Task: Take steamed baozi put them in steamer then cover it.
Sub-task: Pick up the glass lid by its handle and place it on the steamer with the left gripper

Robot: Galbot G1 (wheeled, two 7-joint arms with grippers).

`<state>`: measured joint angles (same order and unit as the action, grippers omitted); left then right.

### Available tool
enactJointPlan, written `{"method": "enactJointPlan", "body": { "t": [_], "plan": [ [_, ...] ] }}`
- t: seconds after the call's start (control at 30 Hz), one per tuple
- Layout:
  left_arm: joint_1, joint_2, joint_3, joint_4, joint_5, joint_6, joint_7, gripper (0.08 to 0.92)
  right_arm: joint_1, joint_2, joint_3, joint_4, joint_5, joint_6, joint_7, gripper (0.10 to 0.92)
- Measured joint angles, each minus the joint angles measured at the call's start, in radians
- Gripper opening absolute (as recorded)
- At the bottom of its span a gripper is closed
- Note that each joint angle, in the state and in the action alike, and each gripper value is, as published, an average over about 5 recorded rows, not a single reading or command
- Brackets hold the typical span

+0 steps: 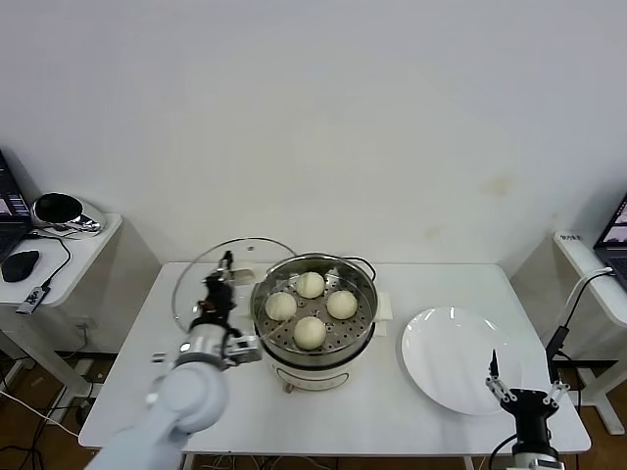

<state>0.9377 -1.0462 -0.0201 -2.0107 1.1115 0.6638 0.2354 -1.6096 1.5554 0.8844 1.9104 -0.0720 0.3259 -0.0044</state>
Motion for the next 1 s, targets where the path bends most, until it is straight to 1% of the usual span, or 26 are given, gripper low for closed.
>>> {"method": "enactJointPlan", "body": {
  "t": [0.17, 0.33, 0.7, 1.0],
  "plan": [
    [-0.06, -0.086, 0.08, 0.053, 0.072, 0.011, 0.04, 0.149, 0.001, 0.005, -0.003, 0.0, -0.006, 0.003, 0.002, 0.823],
    [-0.09, -0.14, 0.139, 0.102, 0.109, 0.003, 0.054, 0.149, 0.001, 0.004, -0.004, -0.003, -0.006, 0.007, 0.003, 0.823],
    [-0.134, -0.217, 0.202, 0.178, 0.147, -0.024, 0.055, 0.149, 0.003, 0.003, -0.007, -0.011, -0.008, 0.011, 0.004, 0.823],
    [-0.142, -0.251, 0.225, 0.229, 0.167, -0.036, 0.053, 0.149, -0.005, -0.007, -0.002, -0.014, -0.001, 0.016, 0.004, 0.823]
  ]
}}
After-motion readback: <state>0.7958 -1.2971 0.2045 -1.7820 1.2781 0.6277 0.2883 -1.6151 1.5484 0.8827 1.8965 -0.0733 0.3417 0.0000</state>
